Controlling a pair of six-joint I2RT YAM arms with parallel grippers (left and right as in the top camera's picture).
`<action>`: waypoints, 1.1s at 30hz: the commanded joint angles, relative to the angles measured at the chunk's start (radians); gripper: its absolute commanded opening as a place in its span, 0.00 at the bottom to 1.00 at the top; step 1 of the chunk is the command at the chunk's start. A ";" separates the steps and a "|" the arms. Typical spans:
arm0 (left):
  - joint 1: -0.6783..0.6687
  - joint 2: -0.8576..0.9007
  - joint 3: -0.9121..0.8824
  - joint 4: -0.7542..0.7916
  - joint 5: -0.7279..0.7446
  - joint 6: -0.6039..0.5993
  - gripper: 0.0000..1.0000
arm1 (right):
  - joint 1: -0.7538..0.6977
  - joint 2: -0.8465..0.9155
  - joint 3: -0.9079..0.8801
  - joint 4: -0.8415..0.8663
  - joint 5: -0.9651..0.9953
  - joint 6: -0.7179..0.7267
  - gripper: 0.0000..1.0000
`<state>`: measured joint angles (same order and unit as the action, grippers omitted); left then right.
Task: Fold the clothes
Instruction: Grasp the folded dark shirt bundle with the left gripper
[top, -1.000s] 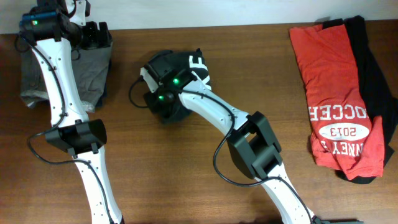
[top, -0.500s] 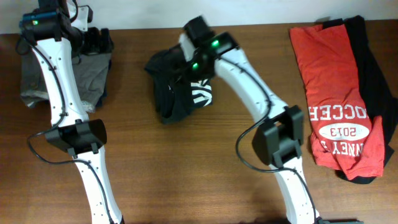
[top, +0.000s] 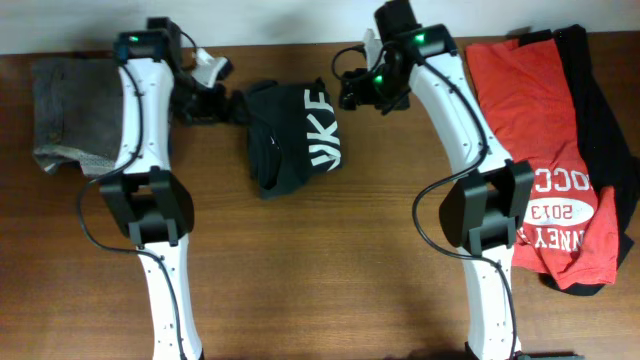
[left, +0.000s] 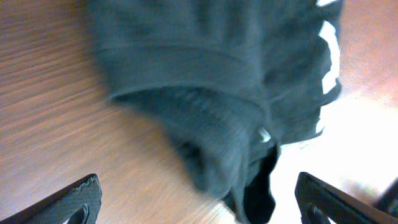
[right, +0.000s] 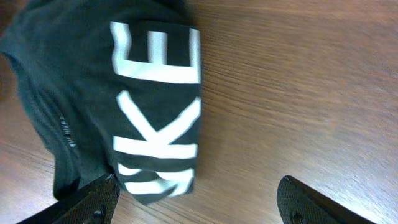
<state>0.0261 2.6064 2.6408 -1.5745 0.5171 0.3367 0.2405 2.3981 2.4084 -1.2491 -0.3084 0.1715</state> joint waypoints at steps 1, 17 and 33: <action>-0.021 -0.035 -0.095 0.041 0.135 0.084 0.99 | -0.032 -0.034 0.017 -0.015 -0.008 -0.019 0.87; -0.095 -0.035 -0.283 0.317 0.142 0.077 0.99 | -0.052 -0.034 0.017 -0.023 -0.017 -0.041 0.88; -0.200 -0.035 -0.284 0.435 0.078 0.074 0.01 | -0.075 -0.034 0.018 -0.035 -0.024 -0.041 0.86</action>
<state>-0.1749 2.6064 2.3634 -1.1652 0.6010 0.4046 0.1871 2.3981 2.4084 -1.2774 -0.3161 0.1345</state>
